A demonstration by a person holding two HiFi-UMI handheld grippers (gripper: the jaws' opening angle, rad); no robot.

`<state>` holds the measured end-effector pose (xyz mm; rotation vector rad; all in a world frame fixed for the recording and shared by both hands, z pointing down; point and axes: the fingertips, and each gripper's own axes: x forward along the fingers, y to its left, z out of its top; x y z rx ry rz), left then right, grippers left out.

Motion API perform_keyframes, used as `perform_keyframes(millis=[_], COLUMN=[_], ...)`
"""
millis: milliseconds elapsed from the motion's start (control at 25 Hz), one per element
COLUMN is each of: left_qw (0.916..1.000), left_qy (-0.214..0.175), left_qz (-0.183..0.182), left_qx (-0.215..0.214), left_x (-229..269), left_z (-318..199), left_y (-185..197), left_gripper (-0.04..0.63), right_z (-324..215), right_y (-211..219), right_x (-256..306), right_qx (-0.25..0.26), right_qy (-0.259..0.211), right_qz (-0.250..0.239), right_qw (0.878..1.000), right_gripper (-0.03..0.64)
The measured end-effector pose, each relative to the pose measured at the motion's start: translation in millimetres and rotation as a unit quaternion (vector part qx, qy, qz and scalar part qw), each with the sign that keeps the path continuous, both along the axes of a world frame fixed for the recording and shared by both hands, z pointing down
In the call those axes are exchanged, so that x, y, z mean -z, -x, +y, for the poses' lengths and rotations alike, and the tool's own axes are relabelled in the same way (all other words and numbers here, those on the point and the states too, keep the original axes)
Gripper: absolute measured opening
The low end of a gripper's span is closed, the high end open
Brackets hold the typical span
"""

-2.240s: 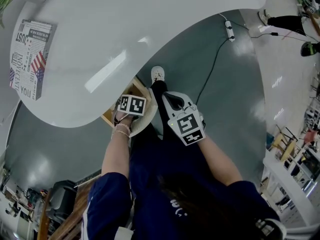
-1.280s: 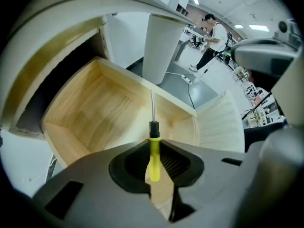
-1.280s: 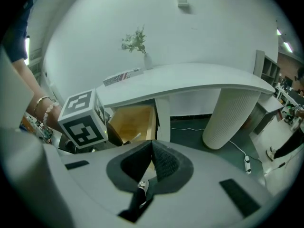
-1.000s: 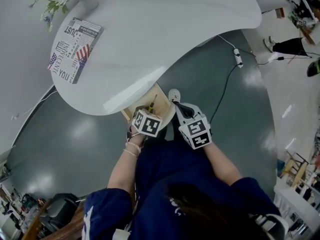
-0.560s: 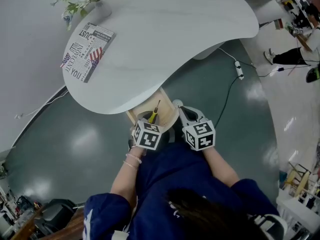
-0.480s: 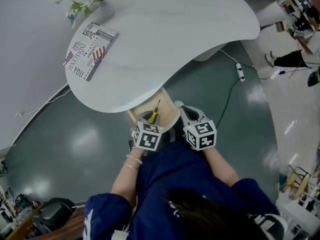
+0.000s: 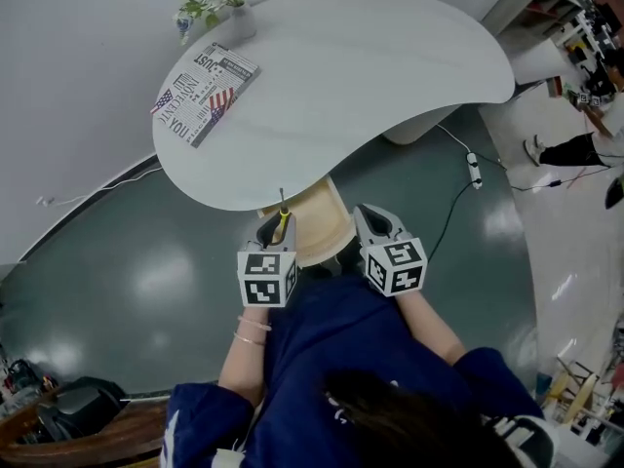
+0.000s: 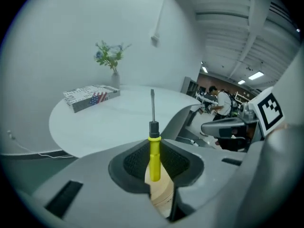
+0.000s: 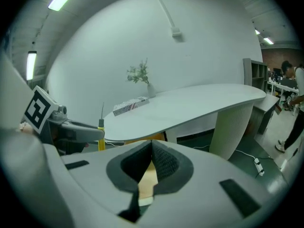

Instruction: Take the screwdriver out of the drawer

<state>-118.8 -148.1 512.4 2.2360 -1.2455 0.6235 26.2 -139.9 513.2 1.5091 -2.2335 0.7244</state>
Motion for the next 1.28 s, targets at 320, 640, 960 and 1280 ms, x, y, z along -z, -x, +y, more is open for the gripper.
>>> perform_keyframes(millis=[320, 640, 960, 1280], left_qw=[0.9905, 0.9814, 0.9782, 0.9785], left_qy=[-0.095, -0.136, -0.147, -0.14], left_qz=[0.039, 0.045, 0.033, 0.042], left_qx=[0.092, 0.128, 0.143, 0.145], left_x=[54.7, 79.2, 84.3, 79.2], left_z=[-4.1, 3.5, 4.1, 0.5], left_y=[42.1, 66.4, 77.3, 79.8], left_gripper=[0.066, 0.067, 0.067, 0.067], right_z=[-9.6, -17.6, -22.9, -26.3], right_y=[17.7, 37.9, 49.1, 50.1], right_x=[49.2, 76.9, 75.0, 70.1], right_qx=[0.01, 0.035, 0.05, 0.048], right_qy=[-0.076, -0.122, -0.119, -0.116], right_qz=[-0.011, -0.017, 0.005, 0.011], right_qw=[0.997, 0.992, 0.992, 0.992], right_gripper=[0.008, 0.008, 0.006, 0.006])
